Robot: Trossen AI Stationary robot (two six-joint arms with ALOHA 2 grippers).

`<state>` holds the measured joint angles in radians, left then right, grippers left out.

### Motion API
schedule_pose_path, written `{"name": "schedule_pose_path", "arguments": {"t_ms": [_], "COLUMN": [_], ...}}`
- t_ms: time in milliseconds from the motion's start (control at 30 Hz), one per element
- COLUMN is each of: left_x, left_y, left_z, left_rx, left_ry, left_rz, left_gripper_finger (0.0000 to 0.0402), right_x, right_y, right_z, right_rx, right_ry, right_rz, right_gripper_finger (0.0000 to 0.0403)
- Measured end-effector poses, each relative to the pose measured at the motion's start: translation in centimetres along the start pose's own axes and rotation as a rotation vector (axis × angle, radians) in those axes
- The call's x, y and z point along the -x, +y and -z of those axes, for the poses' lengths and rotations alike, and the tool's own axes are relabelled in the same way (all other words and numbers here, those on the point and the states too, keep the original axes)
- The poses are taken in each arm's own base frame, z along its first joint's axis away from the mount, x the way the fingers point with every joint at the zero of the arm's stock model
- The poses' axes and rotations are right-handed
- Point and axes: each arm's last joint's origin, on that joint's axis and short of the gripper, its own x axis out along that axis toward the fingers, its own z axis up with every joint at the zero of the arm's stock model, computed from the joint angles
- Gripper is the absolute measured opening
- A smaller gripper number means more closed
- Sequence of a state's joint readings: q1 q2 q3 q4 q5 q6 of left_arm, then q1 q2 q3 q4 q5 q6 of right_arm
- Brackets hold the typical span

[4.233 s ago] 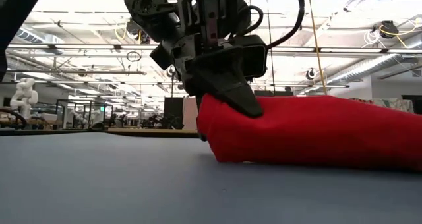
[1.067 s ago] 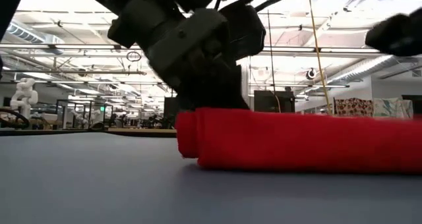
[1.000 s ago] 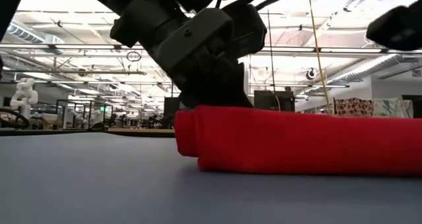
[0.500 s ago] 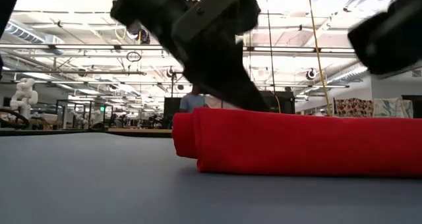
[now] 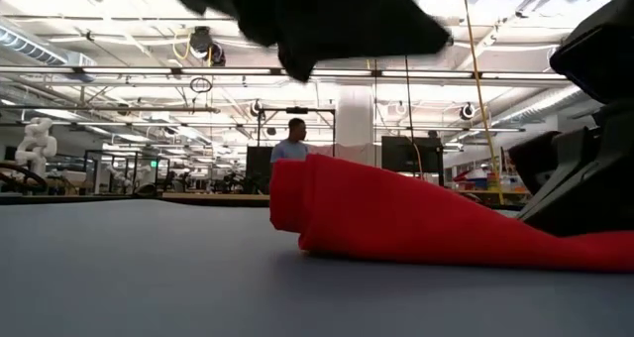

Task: Roll towel
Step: Roll the red towel

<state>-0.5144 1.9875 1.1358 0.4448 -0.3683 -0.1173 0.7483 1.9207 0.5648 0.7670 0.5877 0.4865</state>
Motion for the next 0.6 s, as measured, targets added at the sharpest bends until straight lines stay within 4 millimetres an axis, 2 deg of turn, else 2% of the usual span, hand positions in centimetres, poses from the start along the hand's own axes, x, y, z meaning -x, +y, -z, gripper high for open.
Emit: {"name": "schedule_pose_path", "arguments": {"t_ms": [267,433,500,600], "left_x": [-3.0,-3.0,-2.5,-1.9], "left_y": [0.7,1.6,1.8,1.8], "left_z": [4.3,5.8,5.8,4.1], "left_rx": [0.031,0.069,0.072,0.087], "left_ry": [0.042,0.082,0.092,0.036], "left_rz": [0.007,-0.012,-0.015,-0.007], "left_gripper_finger": [0.0027,0.0027,0.0027,0.0027], "right_x": [-0.2,0.2,0.4,0.6], "right_y": [0.0,0.4,0.5,0.6], "right_z": [0.3,0.1,0.0,-0.4], "right_rx": [-0.022,-0.021,-0.021,-0.024], "right_ry": [-0.003,-0.002,-0.003,-0.008], "right_rz": [-0.006,-0.027,-0.039,-0.047], "right_gripper_finger": [0.0001,0.0000,0.0000,0.0000]}}
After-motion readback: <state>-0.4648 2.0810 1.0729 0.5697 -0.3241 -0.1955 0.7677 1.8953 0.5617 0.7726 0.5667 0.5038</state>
